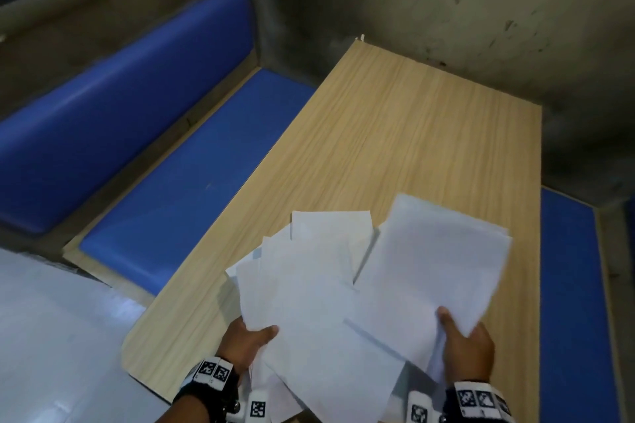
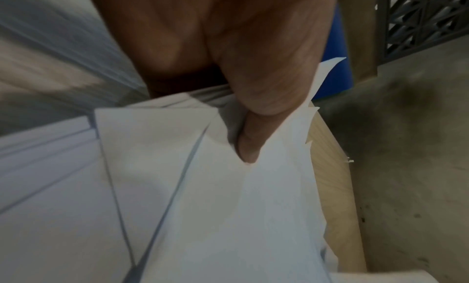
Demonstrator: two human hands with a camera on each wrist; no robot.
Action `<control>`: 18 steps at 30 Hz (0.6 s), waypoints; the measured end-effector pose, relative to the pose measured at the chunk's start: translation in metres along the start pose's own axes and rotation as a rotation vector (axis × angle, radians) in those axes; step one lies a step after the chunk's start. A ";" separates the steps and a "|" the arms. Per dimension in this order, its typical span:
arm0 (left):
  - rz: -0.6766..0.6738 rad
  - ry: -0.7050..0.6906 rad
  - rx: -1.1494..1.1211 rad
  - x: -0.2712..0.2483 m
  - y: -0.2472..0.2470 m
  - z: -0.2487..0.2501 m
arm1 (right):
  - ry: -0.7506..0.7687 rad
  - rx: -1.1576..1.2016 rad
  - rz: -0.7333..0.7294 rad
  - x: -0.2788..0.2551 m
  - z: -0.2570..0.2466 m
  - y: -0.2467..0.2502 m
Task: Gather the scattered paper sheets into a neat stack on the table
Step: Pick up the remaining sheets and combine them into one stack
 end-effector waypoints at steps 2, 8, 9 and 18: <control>0.007 -0.014 0.031 -0.001 0.004 0.002 | -0.106 0.181 0.080 0.010 0.005 0.021; -0.043 -0.041 0.095 0.003 -0.001 0.010 | -0.078 0.348 -0.441 -0.011 -0.017 -0.020; -0.061 -0.051 0.096 0.003 -0.004 0.013 | -0.026 0.238 -0.499 -0.018 -0.021 -0.030; -0.286 -0.090 0.006 -0.011 -0.051 0.052 | 0.022 -0.384 -0.630 -0.030 0.013 -0.088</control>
Point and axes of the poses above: each hand's wrist, its own x-axis towards the middle knuckle, its own y-axis out of the back of the hand, z = x × y, the point moved 9 cm from there along x, towards the middle knuckle, and after that the axes turned 8 degrees about -y, right-handed, at the moved point
